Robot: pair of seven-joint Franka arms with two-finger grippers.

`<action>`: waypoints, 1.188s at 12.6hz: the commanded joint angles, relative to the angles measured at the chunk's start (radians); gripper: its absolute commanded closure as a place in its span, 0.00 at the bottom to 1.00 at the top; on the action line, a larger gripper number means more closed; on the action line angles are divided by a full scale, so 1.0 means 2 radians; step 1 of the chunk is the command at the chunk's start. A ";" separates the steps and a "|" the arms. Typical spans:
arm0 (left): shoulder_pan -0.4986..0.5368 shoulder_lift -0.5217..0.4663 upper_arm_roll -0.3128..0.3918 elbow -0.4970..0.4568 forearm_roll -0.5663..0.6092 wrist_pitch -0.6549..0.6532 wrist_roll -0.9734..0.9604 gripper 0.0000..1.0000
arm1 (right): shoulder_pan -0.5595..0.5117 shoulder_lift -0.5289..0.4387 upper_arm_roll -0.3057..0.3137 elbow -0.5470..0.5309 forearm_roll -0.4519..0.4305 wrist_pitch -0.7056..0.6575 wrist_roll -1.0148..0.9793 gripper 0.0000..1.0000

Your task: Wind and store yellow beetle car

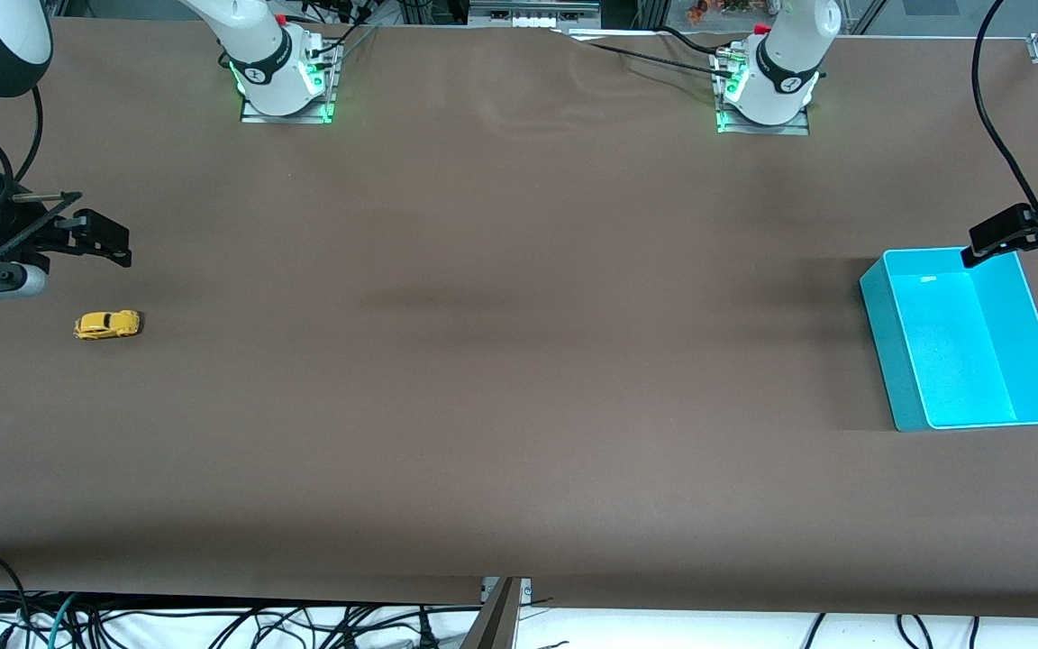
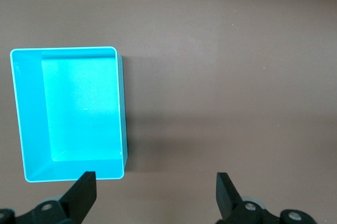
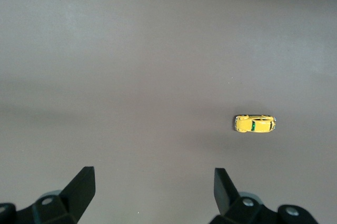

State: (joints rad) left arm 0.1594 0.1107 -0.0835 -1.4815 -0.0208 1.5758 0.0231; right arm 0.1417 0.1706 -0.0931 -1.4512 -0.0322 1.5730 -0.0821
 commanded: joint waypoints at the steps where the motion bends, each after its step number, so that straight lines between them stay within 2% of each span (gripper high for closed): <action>1: 0.011 0.006 -0.002 0.011 -0.013 -0.004 0.010 0.00 | 0.004 0.005 -0.005 0.012 -0.004 -0.002 -0.002 0.00; 5: 0.006 0.004 -0.010 0.013 -0.022 -0.003 0.011 0.00 | 0.004 0.005 -0.005 0.012 -0.003 -0.002 -0.001 0.00; 6: 0.000 0.006 -0.013 0.033 -0.026 -0.003 0.009 0.00 | 0.004 0.005 -0.005 0.012 -0.003 -0.002 -0.001 0.00; 10: 0.001 0.006 -0.013 0.042 -0.047 -0.004 0.010 0.00 | 0.004 0.005 -0.006 0.012 -0.002 -0.002 -0.003 0.00; 15: 0.037 0.007 -0.004 0.041 -0.043 -0.007 0.004 0.00 | 0.004 0.005 -0.006 0.012 -0.003 -0.002 -0.001 0.00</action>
State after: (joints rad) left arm 0.1872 0.1142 -0.0903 -1.4229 -0.0951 1.5789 0.0252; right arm 0.1418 0.1708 -0.0958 -1.4512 -0.0322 1.5730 -0.0820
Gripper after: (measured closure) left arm 0.000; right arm 0.000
